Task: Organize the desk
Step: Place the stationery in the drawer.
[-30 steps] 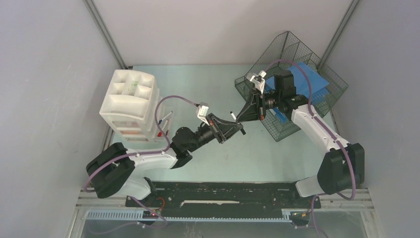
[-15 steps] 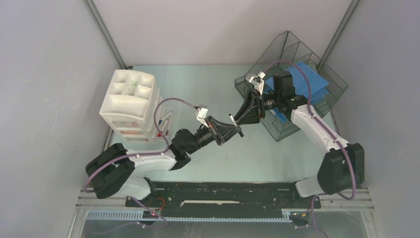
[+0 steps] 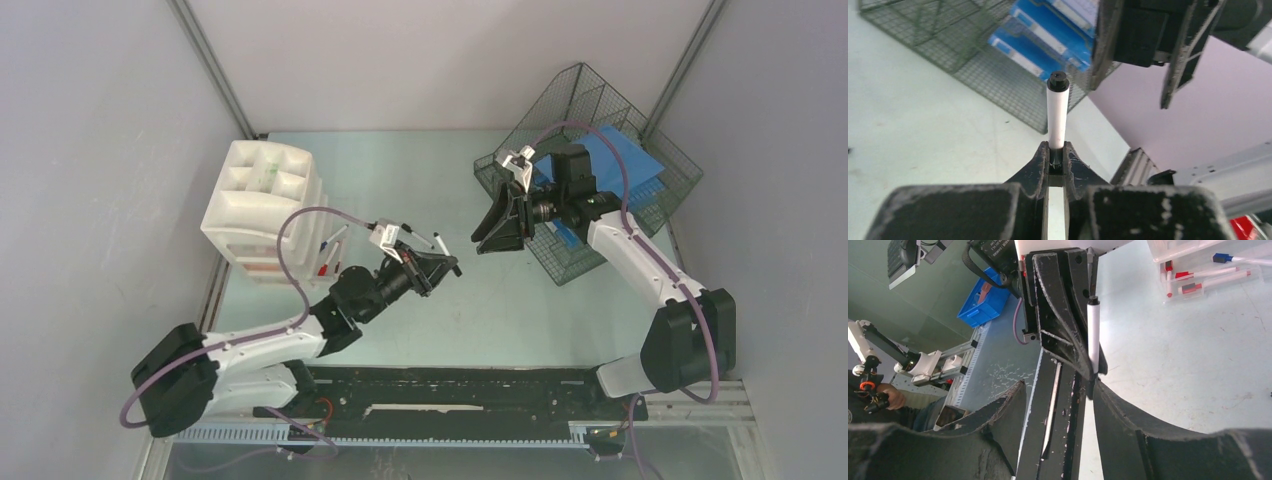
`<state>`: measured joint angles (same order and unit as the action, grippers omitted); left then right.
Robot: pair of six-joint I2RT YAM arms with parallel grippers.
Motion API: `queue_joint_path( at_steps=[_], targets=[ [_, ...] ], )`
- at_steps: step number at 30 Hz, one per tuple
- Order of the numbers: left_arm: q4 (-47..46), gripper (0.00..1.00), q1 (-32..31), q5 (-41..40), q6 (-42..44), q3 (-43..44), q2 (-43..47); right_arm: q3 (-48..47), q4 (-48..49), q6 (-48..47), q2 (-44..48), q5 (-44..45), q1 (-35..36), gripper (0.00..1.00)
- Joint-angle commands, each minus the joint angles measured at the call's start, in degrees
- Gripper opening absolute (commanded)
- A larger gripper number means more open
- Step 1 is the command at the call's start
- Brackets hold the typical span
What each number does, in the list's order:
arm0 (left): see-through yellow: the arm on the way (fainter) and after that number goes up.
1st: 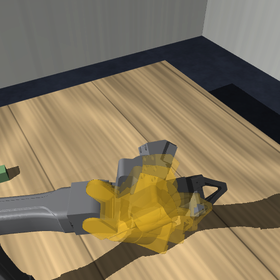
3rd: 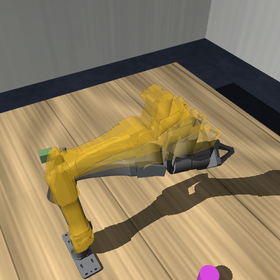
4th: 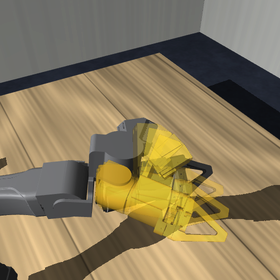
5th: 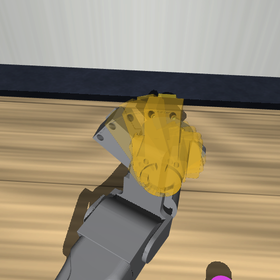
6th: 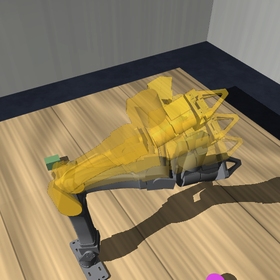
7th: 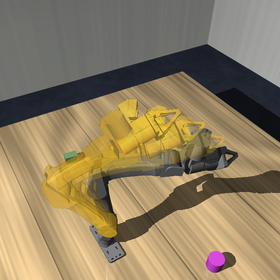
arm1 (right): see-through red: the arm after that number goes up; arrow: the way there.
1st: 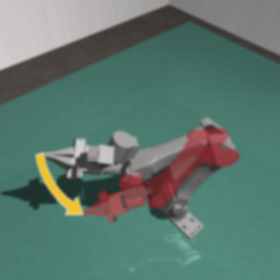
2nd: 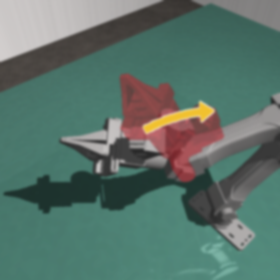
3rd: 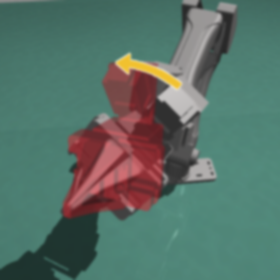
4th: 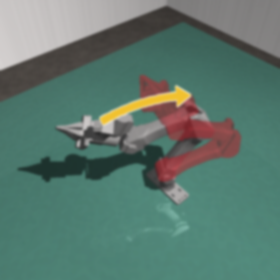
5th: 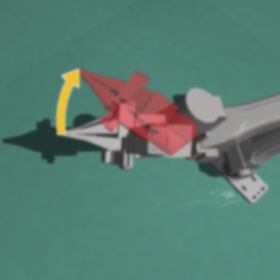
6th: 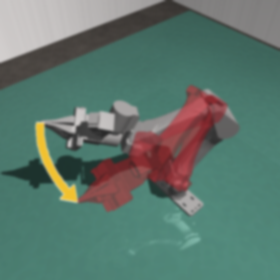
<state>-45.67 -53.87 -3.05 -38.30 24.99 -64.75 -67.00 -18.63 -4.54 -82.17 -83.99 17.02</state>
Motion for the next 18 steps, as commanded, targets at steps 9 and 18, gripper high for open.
queue_joint_path(
  at_steps=[9, 18],
  targets=[
    [41.58, 0.00, 1.43, -28.98, 12.50, 3.81, 12.94, -0.24, -0.85, -2.12, 1.44, 1.21, 0.21, 0.59],
    [58.20, 0.00, 10.38, -35.99, 12.52, 7.21, 14.25, -0.24, -1.57, -3.16, 0.81, 1.89, 0.12, 0.60]
  ],
)
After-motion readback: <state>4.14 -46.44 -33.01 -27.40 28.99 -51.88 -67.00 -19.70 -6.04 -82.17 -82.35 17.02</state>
